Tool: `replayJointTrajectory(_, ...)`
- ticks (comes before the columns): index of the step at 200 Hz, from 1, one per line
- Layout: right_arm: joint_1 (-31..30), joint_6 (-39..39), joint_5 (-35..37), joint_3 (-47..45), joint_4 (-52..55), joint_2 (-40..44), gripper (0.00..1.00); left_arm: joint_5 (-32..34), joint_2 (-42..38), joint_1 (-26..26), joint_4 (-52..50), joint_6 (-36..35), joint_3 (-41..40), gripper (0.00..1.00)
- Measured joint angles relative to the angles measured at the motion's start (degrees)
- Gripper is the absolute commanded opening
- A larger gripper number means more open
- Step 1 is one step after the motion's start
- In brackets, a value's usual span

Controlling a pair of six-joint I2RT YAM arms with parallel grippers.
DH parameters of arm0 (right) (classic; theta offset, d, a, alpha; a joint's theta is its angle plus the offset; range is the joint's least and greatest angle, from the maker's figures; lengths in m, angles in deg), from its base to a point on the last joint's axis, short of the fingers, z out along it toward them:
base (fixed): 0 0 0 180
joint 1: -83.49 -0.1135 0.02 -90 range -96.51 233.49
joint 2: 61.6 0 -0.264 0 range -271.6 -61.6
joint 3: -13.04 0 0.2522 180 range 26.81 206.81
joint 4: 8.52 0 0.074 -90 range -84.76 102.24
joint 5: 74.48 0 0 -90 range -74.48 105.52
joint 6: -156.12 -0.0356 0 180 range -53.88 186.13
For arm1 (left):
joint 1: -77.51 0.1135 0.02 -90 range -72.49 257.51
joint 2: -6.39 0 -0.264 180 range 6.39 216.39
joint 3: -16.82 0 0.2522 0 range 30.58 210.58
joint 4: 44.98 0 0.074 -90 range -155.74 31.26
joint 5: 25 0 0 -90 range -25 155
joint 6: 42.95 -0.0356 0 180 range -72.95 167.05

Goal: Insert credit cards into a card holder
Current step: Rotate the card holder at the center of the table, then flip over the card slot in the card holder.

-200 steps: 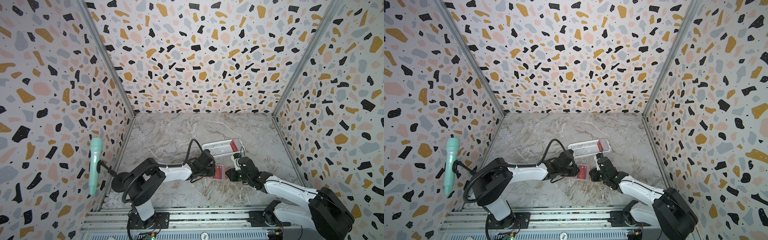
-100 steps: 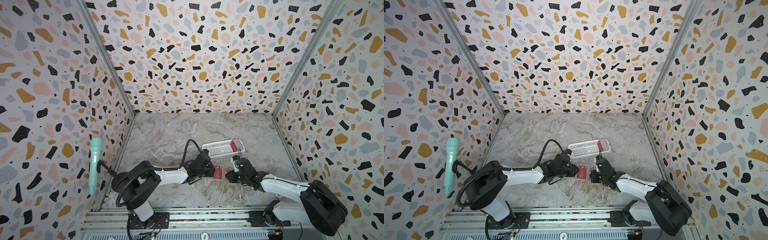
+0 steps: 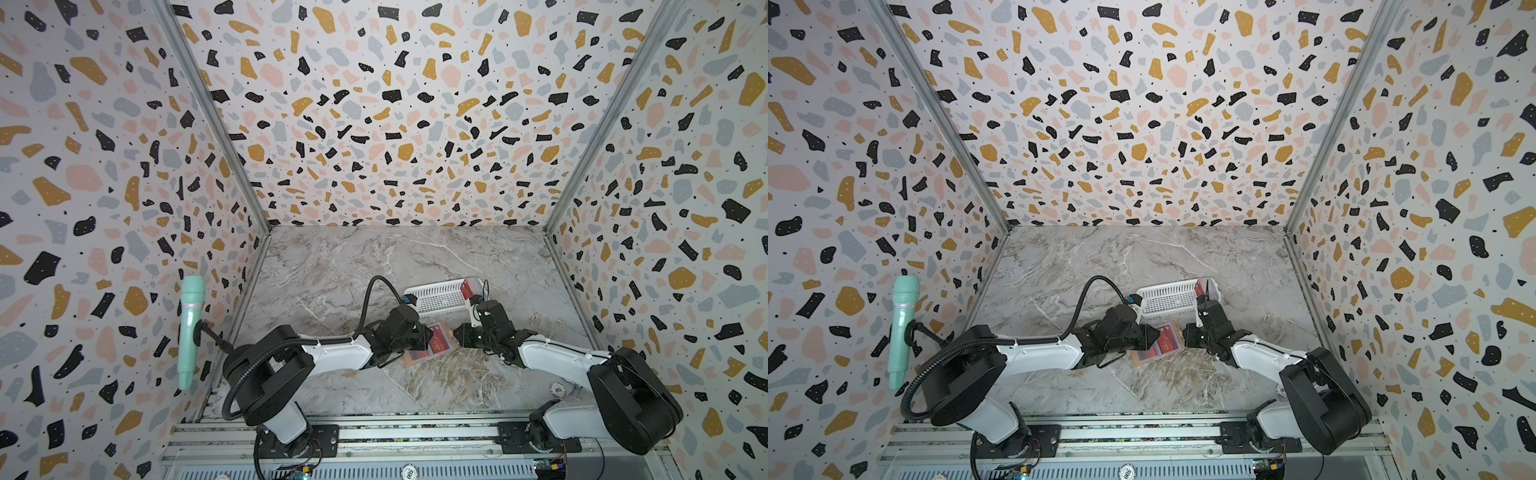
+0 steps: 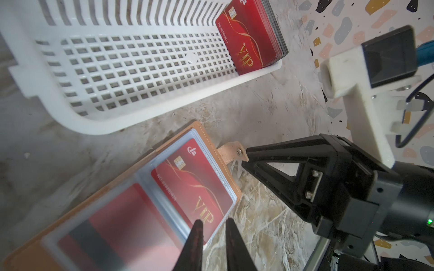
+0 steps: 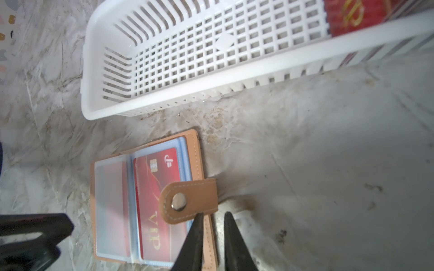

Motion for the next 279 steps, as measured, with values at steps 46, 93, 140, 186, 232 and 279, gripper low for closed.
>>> replayJointTrajectory(46,-0.3,1.5,-1.6,-2.3,0.0,5.3,0.19,0.2,2.0,0.0,0.2,1.2,-1.1,0.19)
replayJointTrajectory(93,-1.4,2.8,-3.2,-4.9,-0.3,7.2,0.19,1.1,4.4,0.0,0.9,1.2,-1.7,0.19)
replayJointTrajectory(140,-3.2,2.8,-3.4,-5.6,-1.4,7.3,0.19,1.9,5.1,-0.6,1.5,1.0,-1.6,0.2)
replayJointTrajectory(186,-3.4,2.8,-3.2,-5.6,-2.5,6.7,0.19,2.2,5.9,-0.7,1.2,0.8,0.3,0.19)
replayJointTrajectory(232,-3.4,3.3,-3.1,-5.0,-2.6,3.8,0.2,2.4,8.3,-0.8,0.6,0.7,2.4,0.15)
replayJointTrajectory(279,-3.2,3.7,-2.8,-4.4,-3.1,3.5,0.21,3.6,9.1,-1.2,-3.1,0.1,3.8,0.13)
